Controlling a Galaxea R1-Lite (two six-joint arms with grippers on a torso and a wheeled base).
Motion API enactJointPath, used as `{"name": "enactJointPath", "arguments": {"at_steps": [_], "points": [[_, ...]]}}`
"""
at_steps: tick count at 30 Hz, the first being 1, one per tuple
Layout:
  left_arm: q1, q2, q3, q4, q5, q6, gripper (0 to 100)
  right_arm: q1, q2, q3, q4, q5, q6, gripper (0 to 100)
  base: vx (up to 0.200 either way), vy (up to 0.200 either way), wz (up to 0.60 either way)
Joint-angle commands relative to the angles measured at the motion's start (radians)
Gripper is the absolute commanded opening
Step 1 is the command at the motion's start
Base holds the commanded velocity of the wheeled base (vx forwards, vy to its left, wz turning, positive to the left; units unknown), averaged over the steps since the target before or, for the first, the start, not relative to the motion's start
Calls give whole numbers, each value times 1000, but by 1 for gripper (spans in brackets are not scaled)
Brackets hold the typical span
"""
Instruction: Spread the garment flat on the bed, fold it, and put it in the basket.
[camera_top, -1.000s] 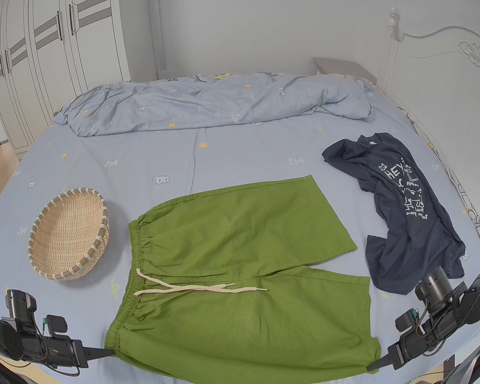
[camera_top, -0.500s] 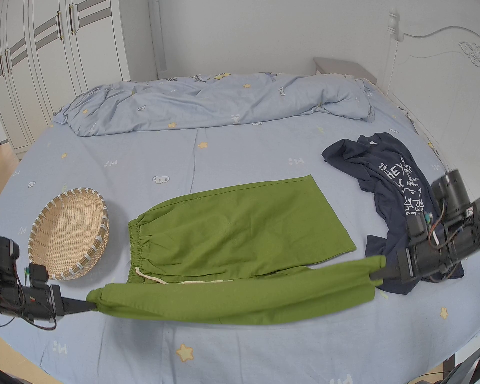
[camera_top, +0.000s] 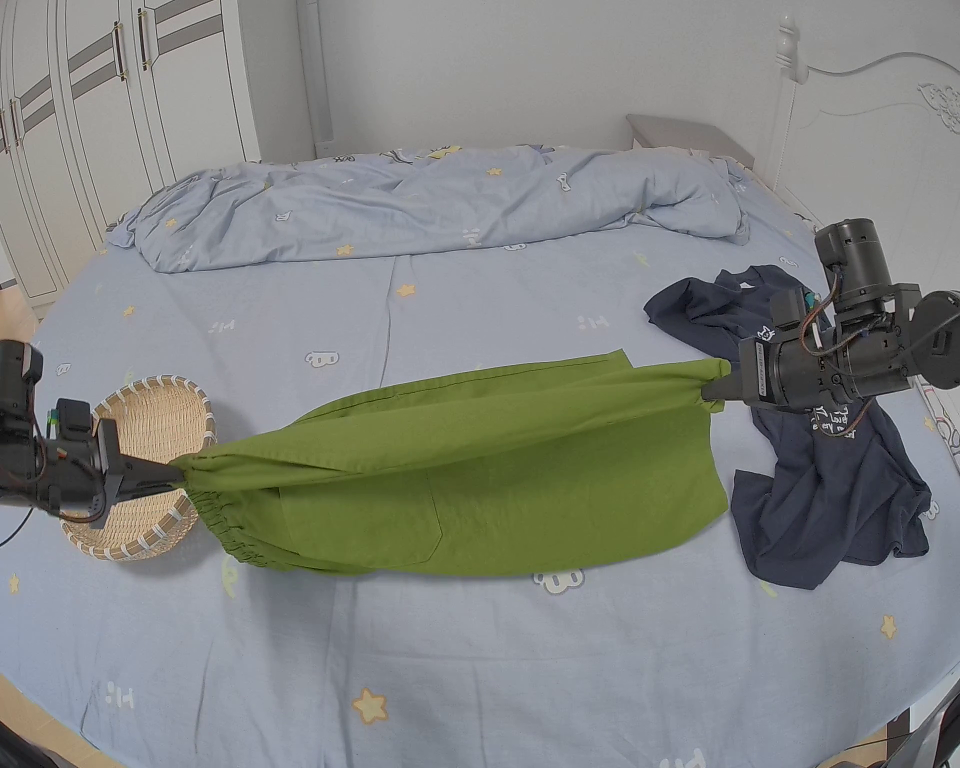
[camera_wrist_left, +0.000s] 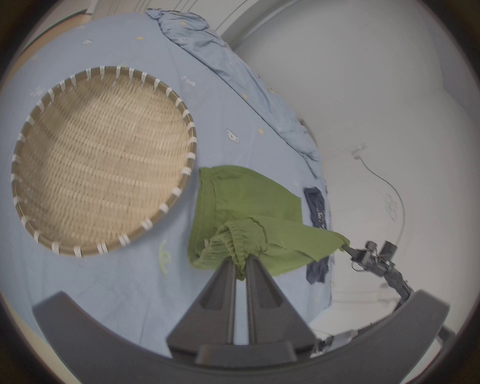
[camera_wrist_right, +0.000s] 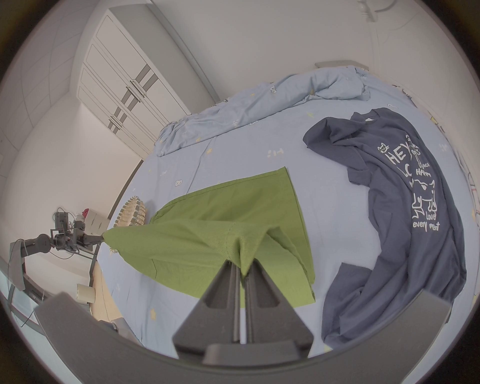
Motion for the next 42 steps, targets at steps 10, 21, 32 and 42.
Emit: {"name": "enactJointPath", "arguments": {"at_steps": [10,21,32,42], "points": [[-152,208,-179,-115,141,-113,0,-36,178,-193,-61,-6,0,0,0,0,0],[-134,267,-197,-149,141,-110,0,-39,281,-341,-88,-26,-6,0,0,0,0],[-131,303,-220,-197,141,-111,0,-29,329,-348,-127,-49,-9,0,0,0,0],[-158,351,-260,-198,141,-110,0,-30,341,-344,-128,-63,-9,0,0,0,0]]}}
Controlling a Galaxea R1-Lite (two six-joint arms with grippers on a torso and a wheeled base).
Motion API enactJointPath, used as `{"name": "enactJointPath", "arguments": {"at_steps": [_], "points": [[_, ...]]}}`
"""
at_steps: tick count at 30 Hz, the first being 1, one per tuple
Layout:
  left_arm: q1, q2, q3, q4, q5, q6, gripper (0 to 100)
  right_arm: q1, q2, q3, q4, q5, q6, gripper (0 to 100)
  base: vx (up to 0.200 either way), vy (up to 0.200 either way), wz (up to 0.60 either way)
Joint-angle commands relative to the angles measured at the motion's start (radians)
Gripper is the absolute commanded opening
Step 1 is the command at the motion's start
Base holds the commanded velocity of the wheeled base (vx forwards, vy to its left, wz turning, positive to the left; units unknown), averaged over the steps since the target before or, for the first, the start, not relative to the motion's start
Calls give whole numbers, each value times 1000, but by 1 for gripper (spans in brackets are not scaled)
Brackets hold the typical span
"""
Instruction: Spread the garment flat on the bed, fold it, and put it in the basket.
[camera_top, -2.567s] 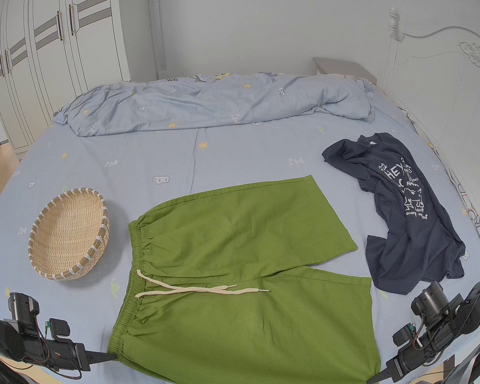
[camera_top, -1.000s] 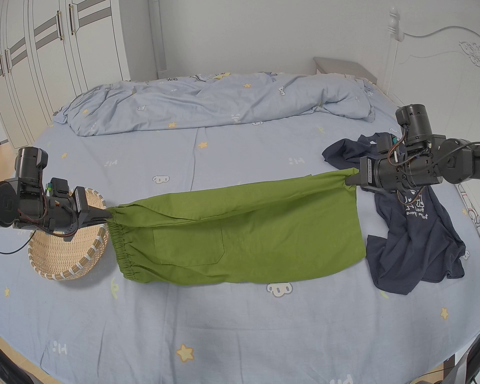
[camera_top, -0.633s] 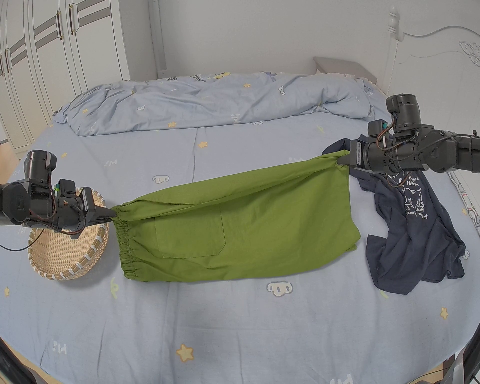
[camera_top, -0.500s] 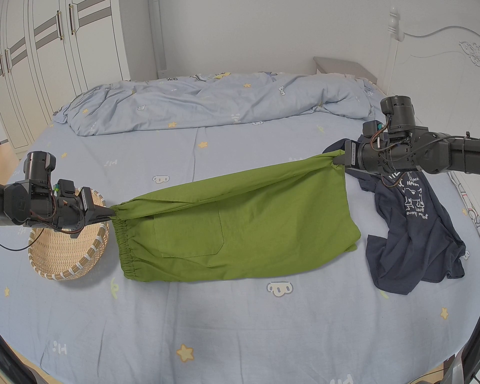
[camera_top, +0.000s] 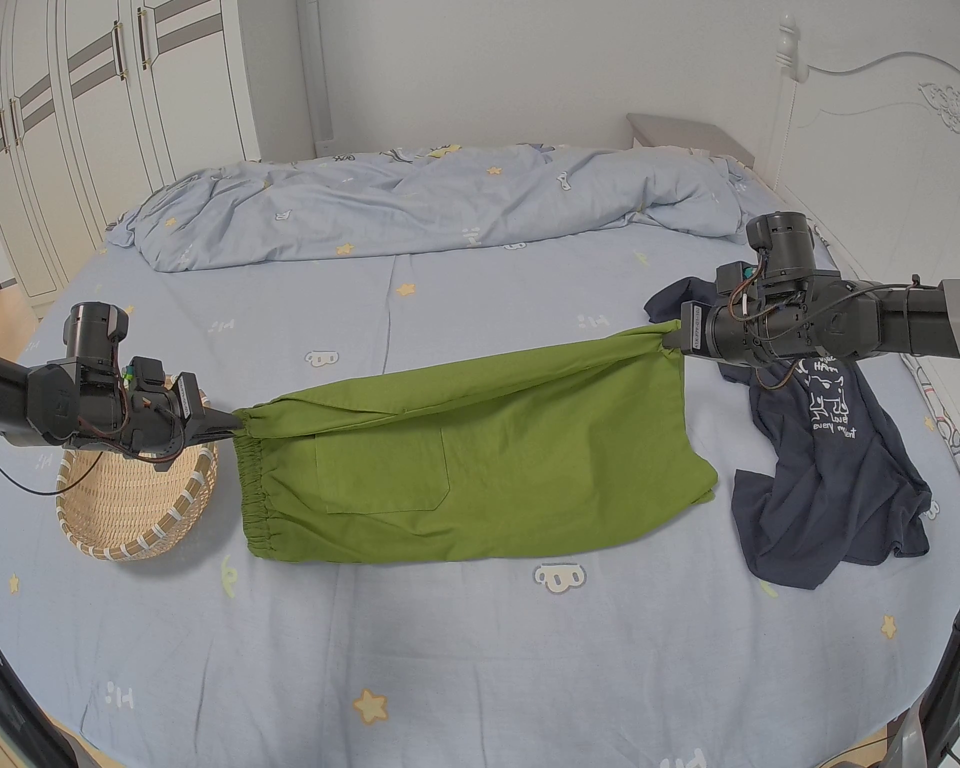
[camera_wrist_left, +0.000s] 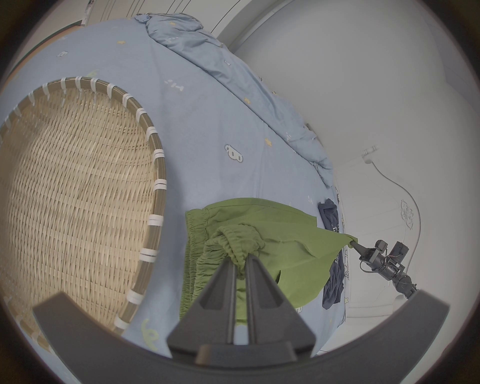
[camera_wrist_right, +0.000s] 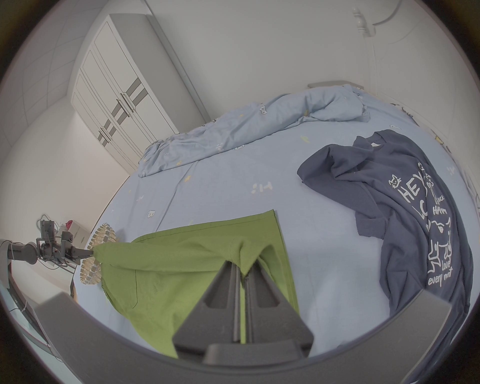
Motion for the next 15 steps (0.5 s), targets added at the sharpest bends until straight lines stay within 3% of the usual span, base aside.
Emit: {"name": "enactJointPath", "arguments": {"at_steps": [1,15], "points": [[-12,35,-24,-1,0,1,0,0,18,-6,-1,-1,-1,0,0,0,0],[-10,111,-70,-1,8,4,0,5,109,-9,-97,-28,7,0,0,0,0]]}}
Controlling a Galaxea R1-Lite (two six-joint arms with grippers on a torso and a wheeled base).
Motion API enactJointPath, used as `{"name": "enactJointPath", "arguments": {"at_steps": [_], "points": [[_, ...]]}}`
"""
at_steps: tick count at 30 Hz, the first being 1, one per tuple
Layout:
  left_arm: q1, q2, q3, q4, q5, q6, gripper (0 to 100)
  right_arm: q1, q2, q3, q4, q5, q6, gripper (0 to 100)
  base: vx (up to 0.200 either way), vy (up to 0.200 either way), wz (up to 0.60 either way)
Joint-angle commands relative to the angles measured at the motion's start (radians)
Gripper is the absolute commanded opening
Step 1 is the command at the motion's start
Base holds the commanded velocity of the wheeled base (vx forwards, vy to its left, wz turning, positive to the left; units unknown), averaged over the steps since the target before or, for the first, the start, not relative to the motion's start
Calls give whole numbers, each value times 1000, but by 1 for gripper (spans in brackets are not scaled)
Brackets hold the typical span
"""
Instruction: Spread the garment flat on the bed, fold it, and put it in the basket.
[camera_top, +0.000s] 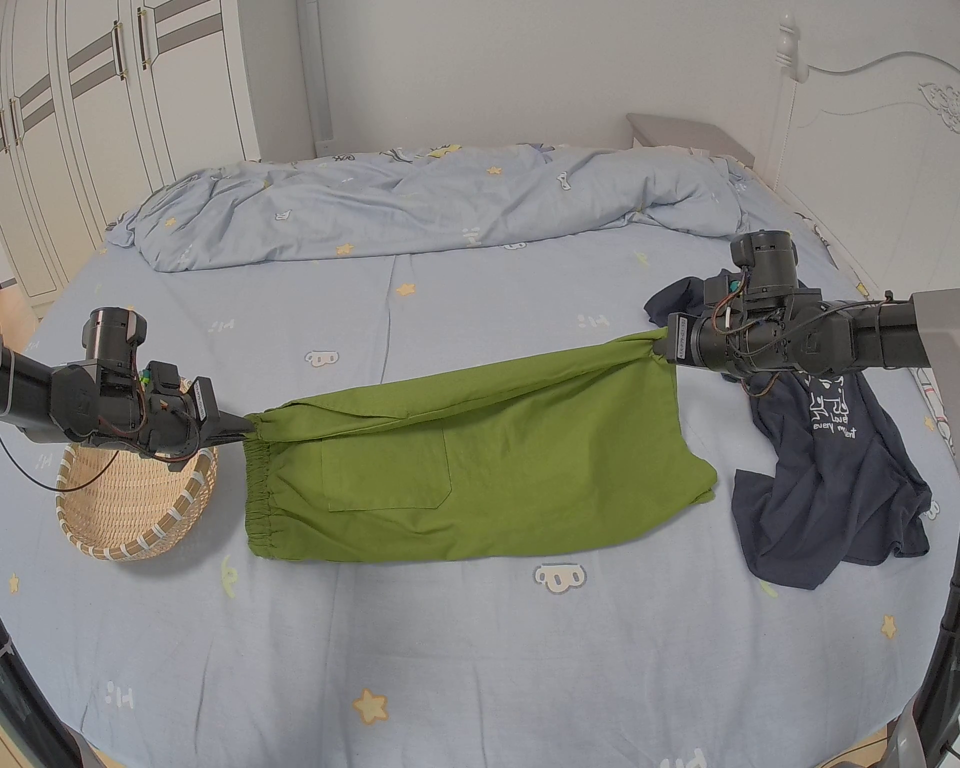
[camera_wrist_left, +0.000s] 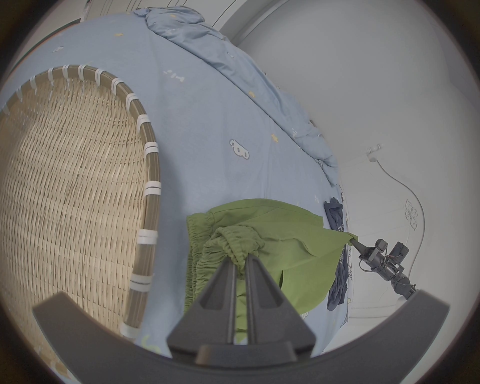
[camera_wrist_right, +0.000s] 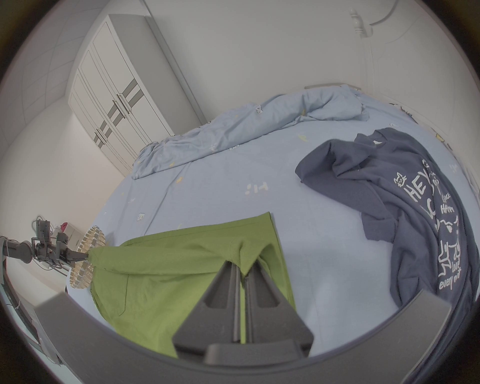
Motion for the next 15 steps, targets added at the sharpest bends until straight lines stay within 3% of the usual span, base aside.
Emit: {"name": "enactJointPath", "arguments": {"at_steps": [1,15], "points": [[3,24,-8,0,2,-1,0,2,32,0,0,-1,1,0,0,0,0],[-1,32,-16,0,2,1,0,31,66,6,-42,-2,4,0,0,0,0]]}}
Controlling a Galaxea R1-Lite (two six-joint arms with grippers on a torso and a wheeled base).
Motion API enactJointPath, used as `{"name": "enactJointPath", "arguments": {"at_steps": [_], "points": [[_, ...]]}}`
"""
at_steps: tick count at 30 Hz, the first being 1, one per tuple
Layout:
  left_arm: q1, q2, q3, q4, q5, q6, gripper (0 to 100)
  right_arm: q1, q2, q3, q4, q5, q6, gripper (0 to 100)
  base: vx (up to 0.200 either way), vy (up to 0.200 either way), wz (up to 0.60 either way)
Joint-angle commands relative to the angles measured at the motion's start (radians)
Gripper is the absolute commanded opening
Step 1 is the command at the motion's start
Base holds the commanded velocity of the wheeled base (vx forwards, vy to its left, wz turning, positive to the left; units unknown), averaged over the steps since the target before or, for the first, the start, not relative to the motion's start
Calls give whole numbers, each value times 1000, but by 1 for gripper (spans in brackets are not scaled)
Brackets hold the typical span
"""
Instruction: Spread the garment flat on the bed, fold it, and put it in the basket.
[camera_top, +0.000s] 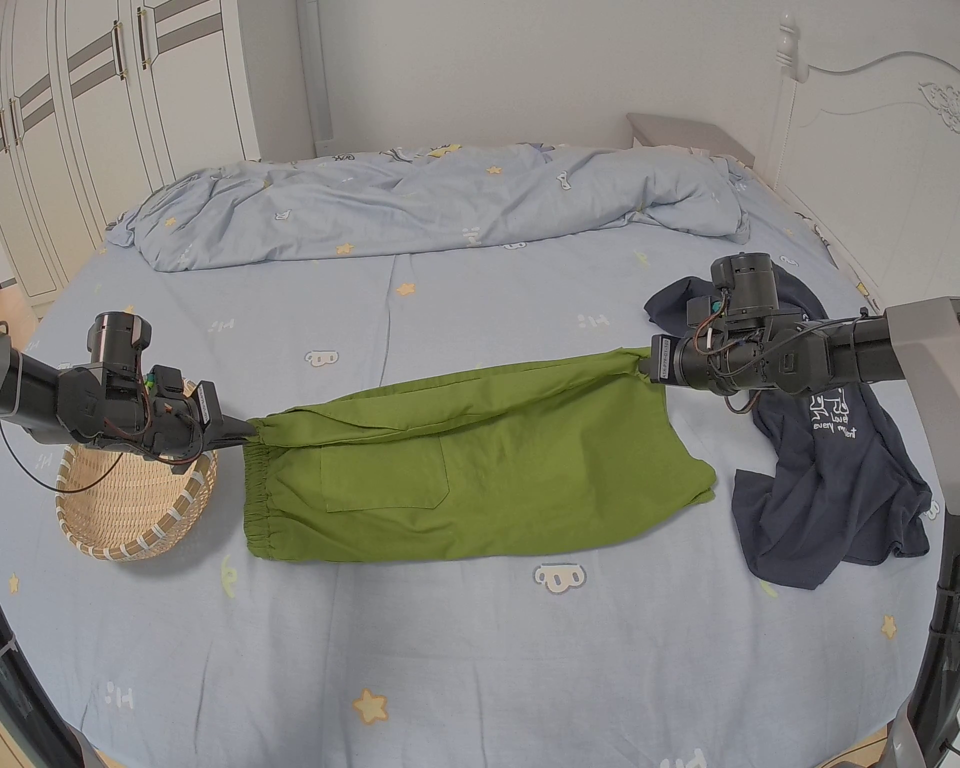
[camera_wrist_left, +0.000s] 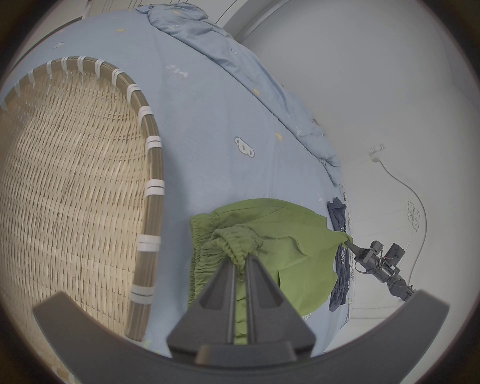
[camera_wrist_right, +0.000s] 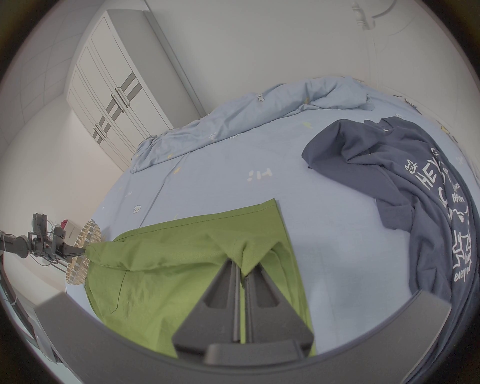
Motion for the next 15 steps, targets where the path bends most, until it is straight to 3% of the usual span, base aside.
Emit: {"name": "enactJointPath", "arguments": {"at_steps": [1,5,6,7,8,15], "points": [[-2,3,-2,0,-1,0,0,8,4,1,-1,1,0,0,0,0,0],[-7,15,-16,0,-1,-2,0,14,6,-1,-1,1,0,0,0,0,0],[-11,16,-19,0,-1,-2,100,14,7,-1,-1,1,-2,0,0,0,0],[-11,18,-20,0,-1,-2,100,14,9,-1,-1,1,-2,0,0,0,0],[-16,23,-28,0,1,-3,100,15,17,-2,-1,1,-2,100,0,0,0],[-51,15,-28,0,1,-11,100,15,21,1,-1,1,-2,100,0,0,0]]}}
